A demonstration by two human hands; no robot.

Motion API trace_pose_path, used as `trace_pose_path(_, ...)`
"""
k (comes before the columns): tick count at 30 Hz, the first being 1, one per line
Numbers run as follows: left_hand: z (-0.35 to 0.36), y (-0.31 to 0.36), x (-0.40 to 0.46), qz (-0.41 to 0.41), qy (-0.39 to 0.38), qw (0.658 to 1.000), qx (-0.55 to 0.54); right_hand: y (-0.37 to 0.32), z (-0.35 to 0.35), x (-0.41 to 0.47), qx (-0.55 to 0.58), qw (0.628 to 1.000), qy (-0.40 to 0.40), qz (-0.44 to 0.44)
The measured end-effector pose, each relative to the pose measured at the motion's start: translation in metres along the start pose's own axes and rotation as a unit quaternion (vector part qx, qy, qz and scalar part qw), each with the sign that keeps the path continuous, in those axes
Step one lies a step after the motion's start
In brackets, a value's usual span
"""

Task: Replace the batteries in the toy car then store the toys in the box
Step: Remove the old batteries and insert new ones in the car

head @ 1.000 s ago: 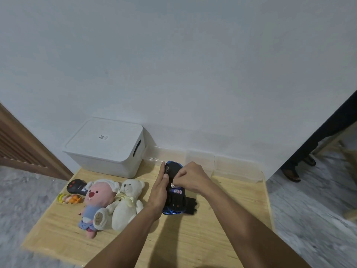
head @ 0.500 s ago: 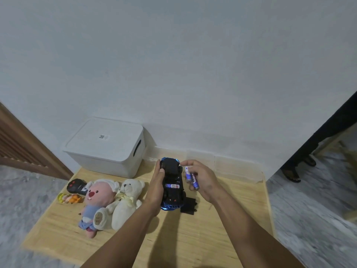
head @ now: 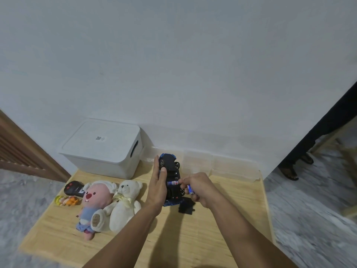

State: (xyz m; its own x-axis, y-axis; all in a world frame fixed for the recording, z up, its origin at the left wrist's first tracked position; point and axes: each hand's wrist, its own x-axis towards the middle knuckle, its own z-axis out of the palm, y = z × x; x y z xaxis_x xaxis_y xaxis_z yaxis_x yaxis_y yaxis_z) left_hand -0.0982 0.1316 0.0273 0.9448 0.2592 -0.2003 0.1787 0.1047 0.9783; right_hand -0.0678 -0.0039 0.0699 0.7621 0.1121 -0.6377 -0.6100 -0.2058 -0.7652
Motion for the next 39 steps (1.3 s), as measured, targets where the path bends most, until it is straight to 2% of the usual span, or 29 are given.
trace_pose_path(5,0.002,0.003,-0.006,0.019,-0.001,1.000,0.004,0.004,0.000,0.003,0.078,0.996,-0.001,0.046)
trace_pose_path(10,0.002,0.004,-0.005,0.003,0.004,1.000,0.006,0.011,-0.001,0.007,0.146,0.987,-0.013,0.065)
trace_pose_path(17,0.004,0.001,-0.007,-0.008,0.005,1.000,-0.002,0.019,-0.002,0.010,0.099,0.995,-0.004,-0.016)
trace_pose_path(20,0.007,0.000,-0.008,-0.020,-0.005,1.000,-0.015,0.024,-0.001,0.011,0.116,0.993,0.005,-0.034)
trace_pose_path(24,0.001,-0.002,-0.002,-0.057,-0.007,0.995,-0.081,0.026,-0.002,0.014,0.193,0.981,-0.005,-0.024)
trace_pose_path(28,-0.009,-0.001,0.000,-0.090,0.030,0.991,-0.099,0.025,-0.011,0.017,0.324,0.945,-0.037,0.037)
trace_pose_path(33,-0.021,-0.006,0.003,-0.145,0.033,0.986,-0.069,0.022,-0.015,0.020,0.407,0.908,-0.082,0.064)
trace_pose_path(36,-0.025,-0.011,0.003,-0.172,0.038,0.983,-0.042,0.020,-0.016,0.020,0.404,0.909,-0.073,0.068)
trace_pose_path(39,-0.027,-0.013,0.002,-0.159,0.041,0.986,0.024,0.020,-0.019,0.020,0.392,0.916,-0.051,0.070)
